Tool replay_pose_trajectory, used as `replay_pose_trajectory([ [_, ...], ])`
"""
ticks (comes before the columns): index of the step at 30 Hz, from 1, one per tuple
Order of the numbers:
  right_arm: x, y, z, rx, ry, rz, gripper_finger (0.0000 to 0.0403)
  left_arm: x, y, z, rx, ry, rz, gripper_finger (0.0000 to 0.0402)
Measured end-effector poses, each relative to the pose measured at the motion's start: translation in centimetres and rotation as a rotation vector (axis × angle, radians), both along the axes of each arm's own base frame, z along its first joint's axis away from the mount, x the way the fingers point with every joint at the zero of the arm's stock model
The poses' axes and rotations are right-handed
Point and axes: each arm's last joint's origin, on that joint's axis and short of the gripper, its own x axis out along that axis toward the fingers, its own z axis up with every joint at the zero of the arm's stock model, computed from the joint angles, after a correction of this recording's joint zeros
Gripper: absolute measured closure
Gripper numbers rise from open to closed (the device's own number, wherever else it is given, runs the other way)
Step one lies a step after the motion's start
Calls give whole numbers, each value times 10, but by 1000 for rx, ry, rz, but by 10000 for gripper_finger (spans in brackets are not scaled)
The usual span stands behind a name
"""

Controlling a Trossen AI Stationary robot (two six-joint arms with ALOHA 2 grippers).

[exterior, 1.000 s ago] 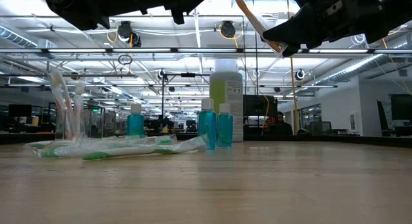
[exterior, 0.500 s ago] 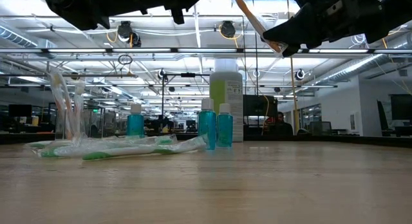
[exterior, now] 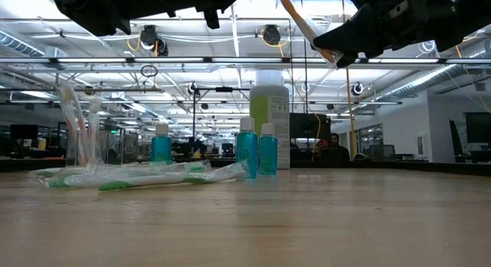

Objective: Pick & Place toothbrushing station
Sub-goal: Put the orange toothbrush into the left section of the transparent organizer

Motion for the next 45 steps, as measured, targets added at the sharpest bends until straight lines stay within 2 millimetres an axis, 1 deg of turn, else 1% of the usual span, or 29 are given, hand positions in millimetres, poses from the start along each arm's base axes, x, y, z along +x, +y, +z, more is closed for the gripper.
replay_pose_trajectory([
  [5,0,0,0,0,1,-1,383,0,0,0,3,1,0,353],
  [8,0,0,0,0,1,-1,383,0,0,0,2,2,-1,363],
  [16,0,0,0,2,1,-1,380,0,0,0,3,2,-1,354],
  [26,0,0,-1,30,16,-5,340,0,0,-1,4,6,0,368],
  [30,0,0,-3,27,30,-5,310,0,0,0,-5,4,-2,366],
  [35,-5,0,-2,56,61,-17,242,-2,0,2,-19,11,-5,372],
  [39,-15,-3,5,47,63,-72,189,-7,1,9,-19,43,9,374],
  [42,-26,-4,10,38,72,-116,163,-15,4,15,-37,108,118,374],
  [45,-36,-5,17,53,62,-148,151,-26,6,22,-73,174,260,375],
])
